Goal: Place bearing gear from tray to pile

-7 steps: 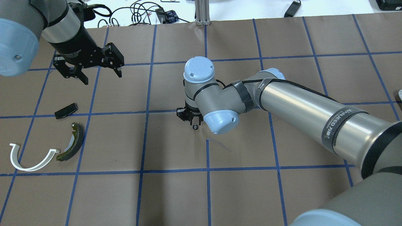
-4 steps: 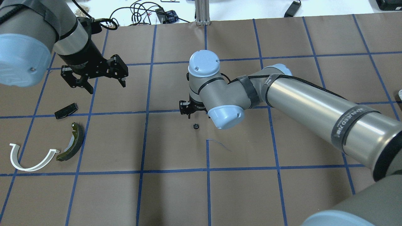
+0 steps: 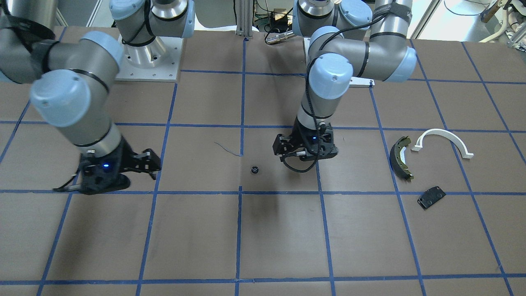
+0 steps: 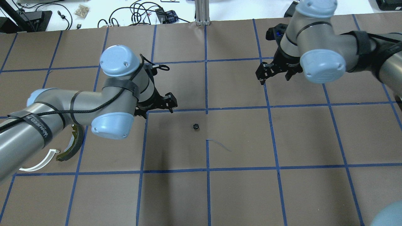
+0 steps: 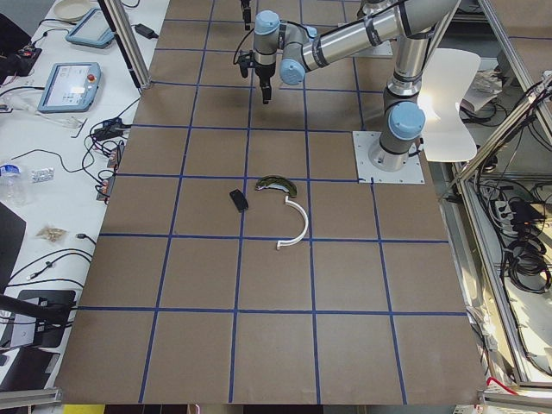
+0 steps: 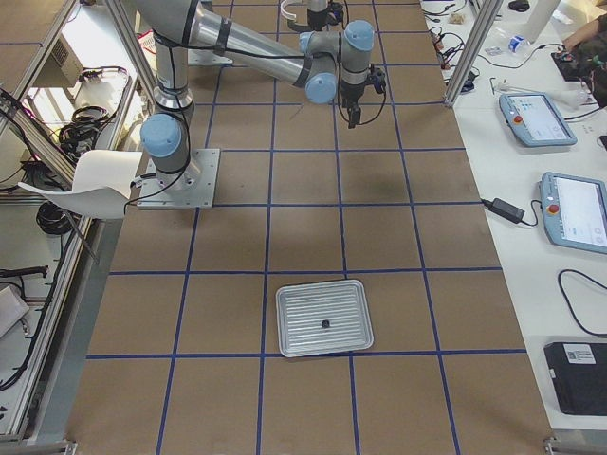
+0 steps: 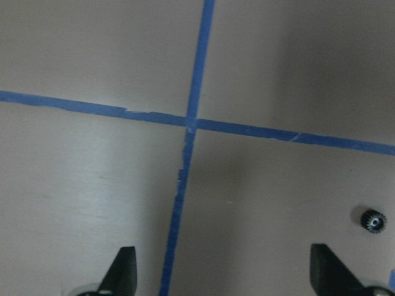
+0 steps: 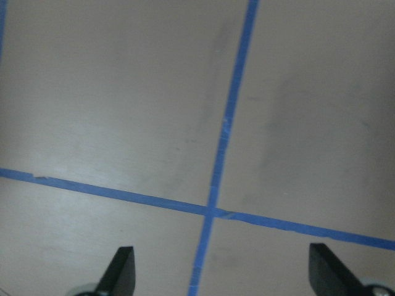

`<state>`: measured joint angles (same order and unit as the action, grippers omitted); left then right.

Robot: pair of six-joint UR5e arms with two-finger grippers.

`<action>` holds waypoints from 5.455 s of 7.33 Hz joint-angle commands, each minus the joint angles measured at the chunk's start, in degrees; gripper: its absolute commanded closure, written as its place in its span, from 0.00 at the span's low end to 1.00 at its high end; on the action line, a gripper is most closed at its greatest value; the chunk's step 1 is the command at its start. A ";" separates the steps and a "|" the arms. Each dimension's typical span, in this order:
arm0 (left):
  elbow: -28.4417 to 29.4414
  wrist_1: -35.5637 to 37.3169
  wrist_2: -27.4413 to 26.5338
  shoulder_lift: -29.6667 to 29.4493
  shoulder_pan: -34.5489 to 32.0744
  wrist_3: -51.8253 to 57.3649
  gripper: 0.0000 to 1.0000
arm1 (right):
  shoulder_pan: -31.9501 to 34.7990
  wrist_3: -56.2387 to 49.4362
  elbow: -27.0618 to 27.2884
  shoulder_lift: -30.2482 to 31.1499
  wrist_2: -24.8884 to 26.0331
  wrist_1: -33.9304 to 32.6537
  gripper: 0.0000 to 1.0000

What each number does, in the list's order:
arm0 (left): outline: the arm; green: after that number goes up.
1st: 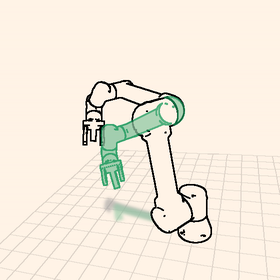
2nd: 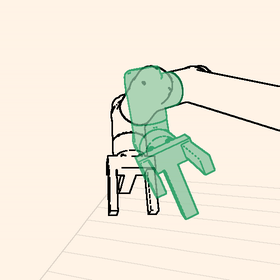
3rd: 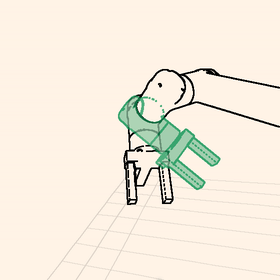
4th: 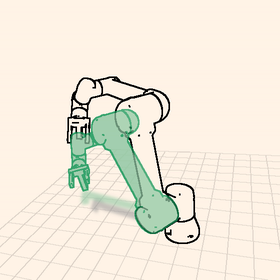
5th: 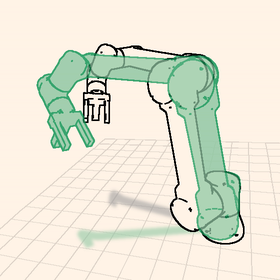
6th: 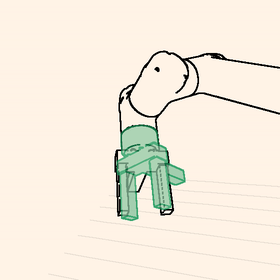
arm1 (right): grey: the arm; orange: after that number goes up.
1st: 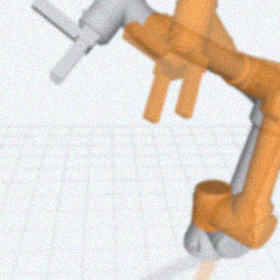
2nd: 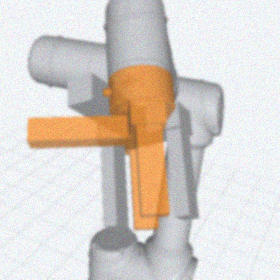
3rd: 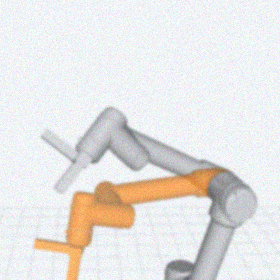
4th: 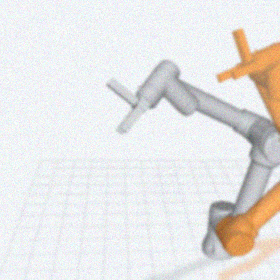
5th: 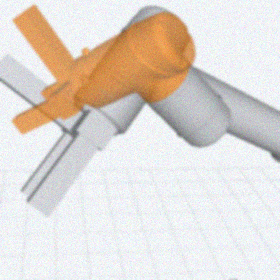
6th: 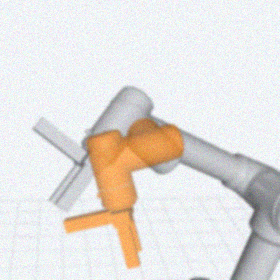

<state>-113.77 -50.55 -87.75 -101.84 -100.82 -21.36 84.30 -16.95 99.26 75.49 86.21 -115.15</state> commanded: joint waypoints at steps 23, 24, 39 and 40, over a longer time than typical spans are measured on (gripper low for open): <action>-0.40 -8.86 -7.00 2.61 38.79 58.50 1.00 | -48.97 -69.18 -19.89 -26.54 8.80 -2.45 0.86; -0.49 -8.78 -6.39 1.31 45.90 65.58 1.00 | -48.97 -69.09 -20.15 -26.36 11.15 -2.27 1.00; 11.54 -25.65 -3.30 10.15 24.74 37.32 0.00 | 8.81 17.42 -17.62 -11.85 -0.96 15.61 1.00; 14.42 -31.13 -2.96 12.17 20.88 31.70 0.00 | 12.17 23.14 -14.48 -13.08 -1.13 10.09 1.00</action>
<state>-102.09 -77.16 -91.02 -92.20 -74.97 17.44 91.44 -1.57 82.08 63.80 85.24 -99.57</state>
